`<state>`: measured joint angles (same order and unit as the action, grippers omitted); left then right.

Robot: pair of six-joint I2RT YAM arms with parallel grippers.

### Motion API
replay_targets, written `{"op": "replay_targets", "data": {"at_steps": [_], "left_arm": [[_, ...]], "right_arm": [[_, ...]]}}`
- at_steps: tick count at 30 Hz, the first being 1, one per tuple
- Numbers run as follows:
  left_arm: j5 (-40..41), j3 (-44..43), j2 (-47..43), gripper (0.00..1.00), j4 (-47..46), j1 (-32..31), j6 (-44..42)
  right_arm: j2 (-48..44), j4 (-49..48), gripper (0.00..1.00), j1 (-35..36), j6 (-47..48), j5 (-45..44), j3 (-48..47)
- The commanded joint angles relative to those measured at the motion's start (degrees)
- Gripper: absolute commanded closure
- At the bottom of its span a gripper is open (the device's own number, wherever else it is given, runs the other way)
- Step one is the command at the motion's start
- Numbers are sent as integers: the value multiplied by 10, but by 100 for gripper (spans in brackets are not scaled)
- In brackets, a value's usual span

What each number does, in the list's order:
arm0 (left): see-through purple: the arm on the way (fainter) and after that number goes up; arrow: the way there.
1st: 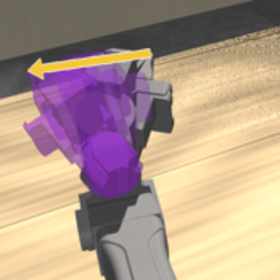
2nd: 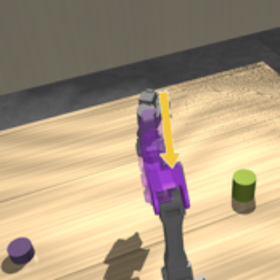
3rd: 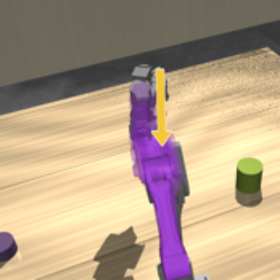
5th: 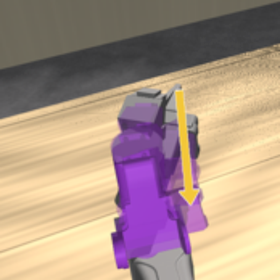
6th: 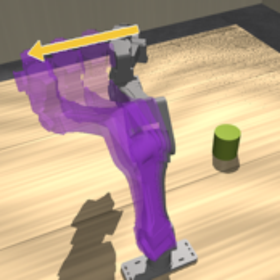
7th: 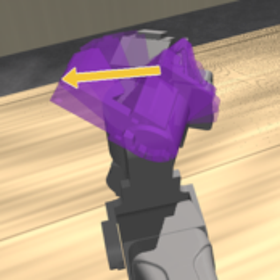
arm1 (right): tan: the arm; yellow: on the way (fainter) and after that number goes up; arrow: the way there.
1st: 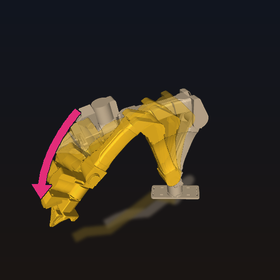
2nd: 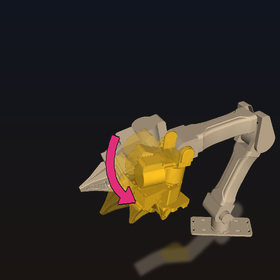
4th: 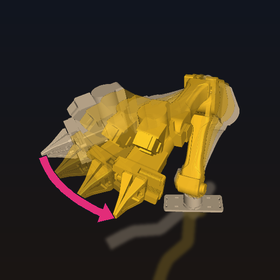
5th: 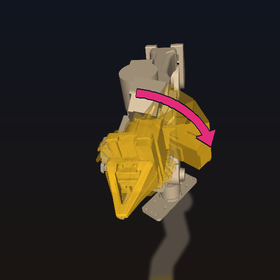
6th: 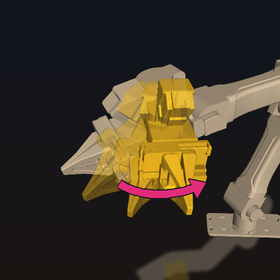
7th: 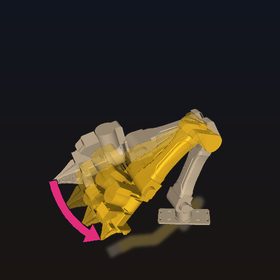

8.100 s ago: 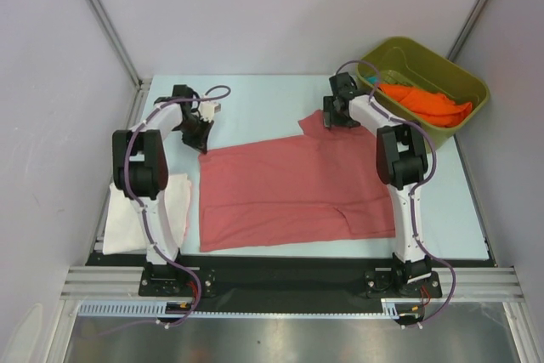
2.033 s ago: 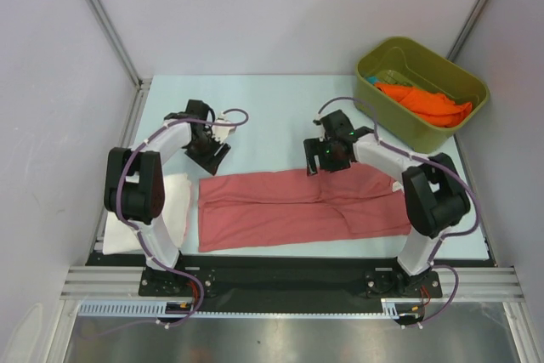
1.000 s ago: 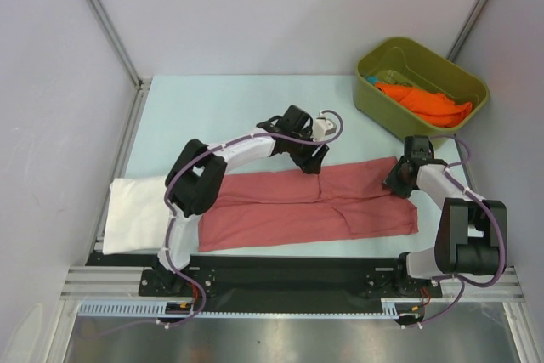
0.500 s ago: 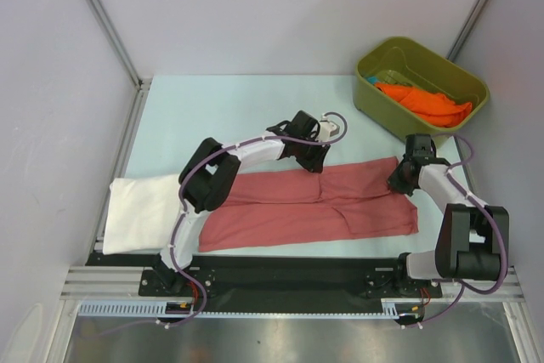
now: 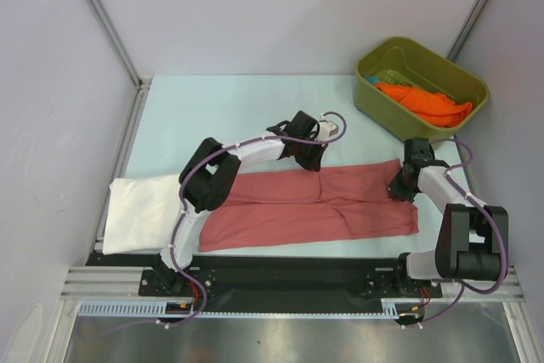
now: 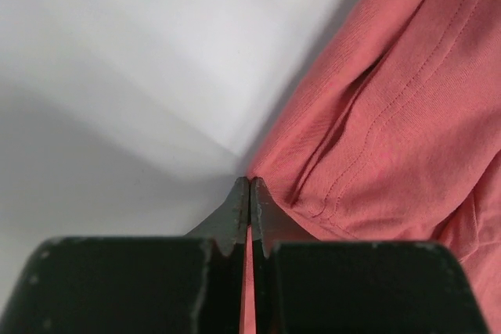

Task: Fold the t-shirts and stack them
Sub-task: Fold the tshirt

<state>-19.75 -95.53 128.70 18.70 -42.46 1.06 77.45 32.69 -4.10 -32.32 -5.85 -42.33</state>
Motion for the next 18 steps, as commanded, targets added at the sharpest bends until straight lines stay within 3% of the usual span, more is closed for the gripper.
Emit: {"op": "replay_targets", "data": {"at_steps": [1,5,7,9,11,14,18], "left_arm": [[-1,-19,-1,100,19,11,-1],[-32,-27,-3,98,26,11,0],[-52,-39,-4,89,32,11,-2],[-64,-51,-5,68,47,11,-5],[-82,-80,-7,57,62,13,-9],[-99,-134,-14,51,108,19,-40],[-82,-205,-36,47,238,50,-101]], "right_arm": [[18,-2,96,-1,13,-31,-1],[17,8,80,-1,23,-42,-18],[9,14,67,-1,28,-43,-28],[-1,22,55,-1,33,-43,-37],[-18,40,52,-1,35,-50,-57],[-37,63,53,-3,28,-68,-75],[-77,108,55,-16,-13,-84,-80]]}}
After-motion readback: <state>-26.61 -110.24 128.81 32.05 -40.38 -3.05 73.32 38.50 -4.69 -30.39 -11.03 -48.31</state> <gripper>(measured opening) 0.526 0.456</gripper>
